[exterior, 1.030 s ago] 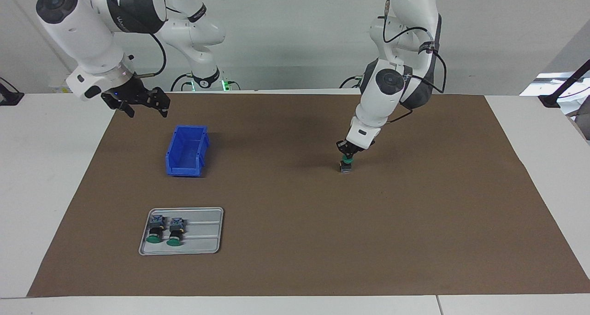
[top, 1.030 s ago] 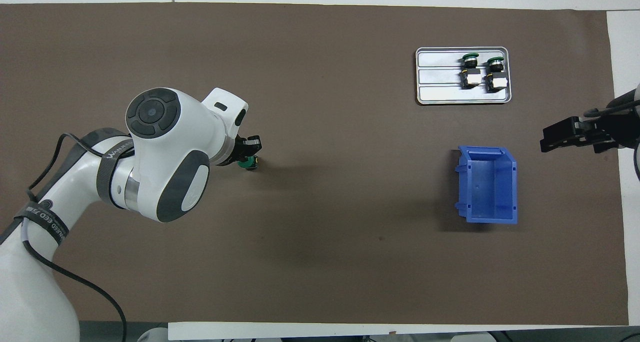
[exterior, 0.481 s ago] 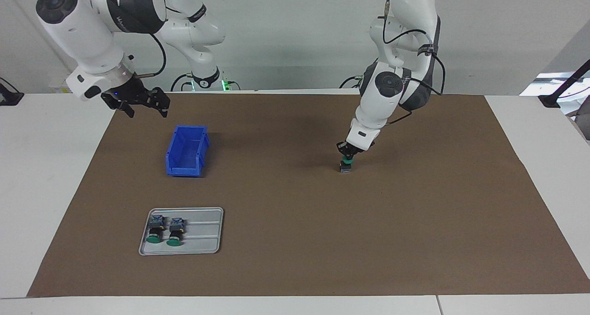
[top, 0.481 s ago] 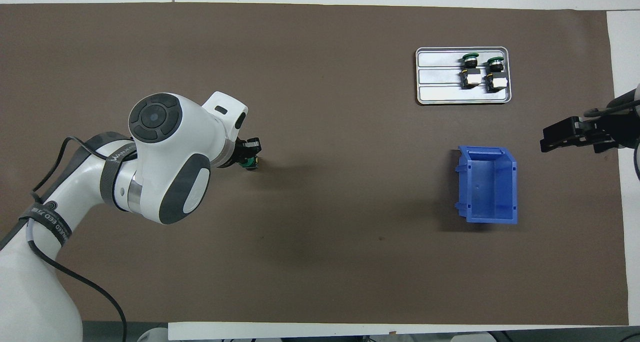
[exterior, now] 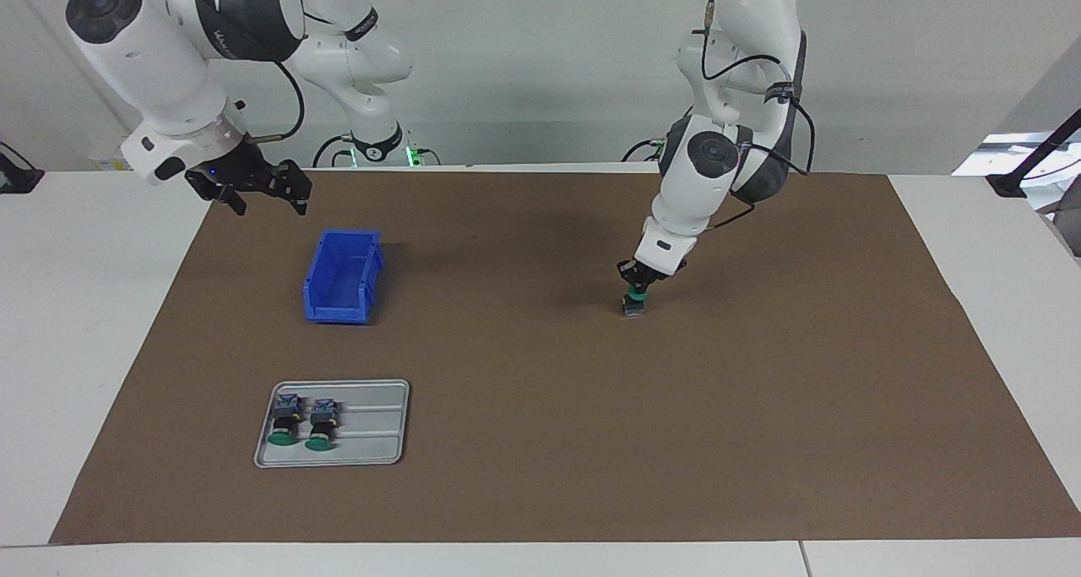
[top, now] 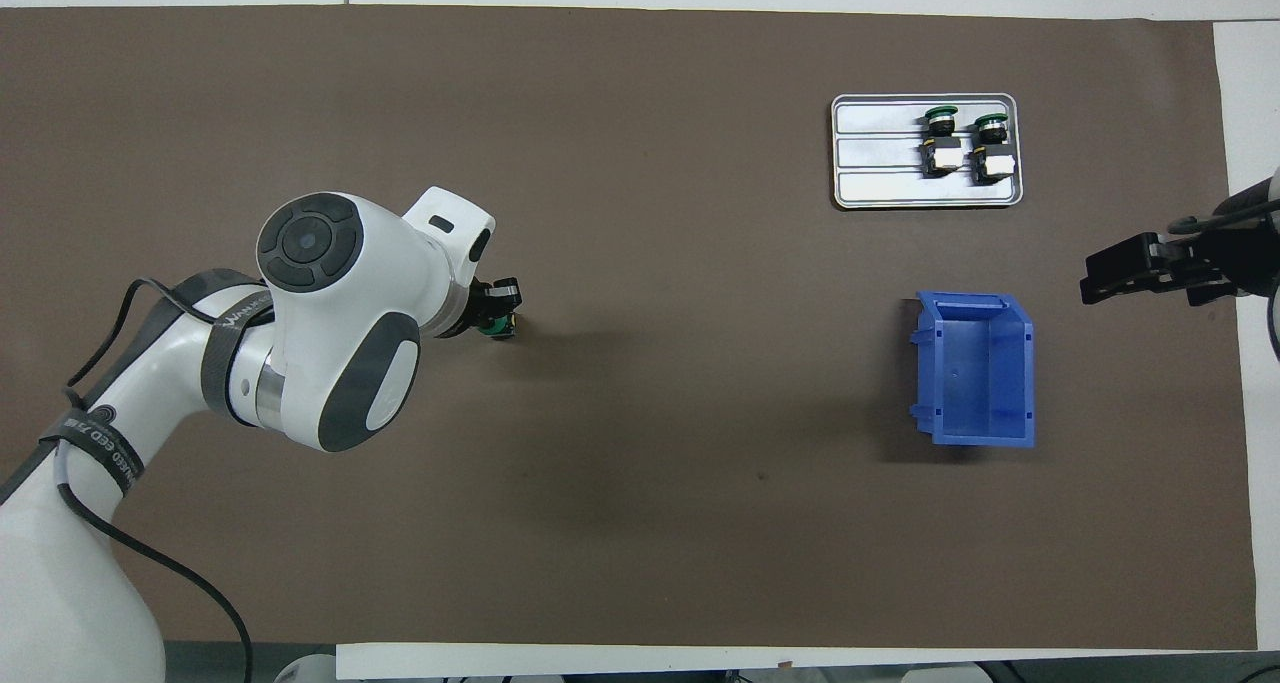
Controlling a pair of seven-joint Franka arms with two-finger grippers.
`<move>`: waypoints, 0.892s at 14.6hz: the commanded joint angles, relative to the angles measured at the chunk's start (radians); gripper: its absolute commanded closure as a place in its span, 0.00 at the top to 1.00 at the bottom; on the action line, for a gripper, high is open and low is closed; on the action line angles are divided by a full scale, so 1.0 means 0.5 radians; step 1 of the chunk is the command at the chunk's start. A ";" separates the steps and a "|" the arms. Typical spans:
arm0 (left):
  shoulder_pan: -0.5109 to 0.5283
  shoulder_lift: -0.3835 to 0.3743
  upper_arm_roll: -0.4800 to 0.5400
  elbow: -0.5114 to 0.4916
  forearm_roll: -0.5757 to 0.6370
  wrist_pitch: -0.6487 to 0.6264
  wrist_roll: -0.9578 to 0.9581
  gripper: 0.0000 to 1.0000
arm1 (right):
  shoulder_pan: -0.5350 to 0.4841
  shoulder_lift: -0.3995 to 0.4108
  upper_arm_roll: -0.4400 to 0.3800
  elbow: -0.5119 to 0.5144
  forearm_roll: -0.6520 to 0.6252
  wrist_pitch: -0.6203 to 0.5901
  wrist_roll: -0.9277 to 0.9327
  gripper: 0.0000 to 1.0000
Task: Place and press button with both arms
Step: 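Lift the left gripper away while the right gripper reaches the button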
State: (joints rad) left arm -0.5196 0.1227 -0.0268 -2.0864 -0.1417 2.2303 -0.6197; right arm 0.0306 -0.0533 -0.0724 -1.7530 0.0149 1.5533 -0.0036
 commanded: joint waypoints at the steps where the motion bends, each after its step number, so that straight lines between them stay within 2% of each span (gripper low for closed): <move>1: 0.005 -0.067 0.020 0.034 0.010 -0.094 0.003 0.16 | -0.018 -0.035 0.010 -0.025 0.032 -0.017 -0.042 0.98; 5: 0.060 -0.089 0.044 0.200 0.010 -0.257 -0.003 0.45 | -0.003 -0.019 0.025 0.002 0.047 -0.017 -0.045 0.98; 6: 0.085 -0.101 0.044 0.224 0.010 -0.291 -0.009 0.63 | -0.003 -0.010 0.040 0.036 0.089 -0.020 -0.039 0.98; 10: 0.260 -0.156 0.057 0.341 0.035 -0.542 0.024 0.99 | 0.000 0.048 0.212 0.116 0.184 -0.020 0.059 0.98; 13: 0.444 -0.159 0.060 0.433 0.035 -0.686 0.257 1.00 | 0.104 0.207 0.488 0.266 0.203 0.080 0.484 0.98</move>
State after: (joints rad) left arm -0.3482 0.0484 0.0036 -1.9019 -0.1401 1.9483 -0.5566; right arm 0.0474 -0.0217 0.0940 -1.6925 0.1072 1.5664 0.1234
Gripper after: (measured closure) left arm 0.009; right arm 0.013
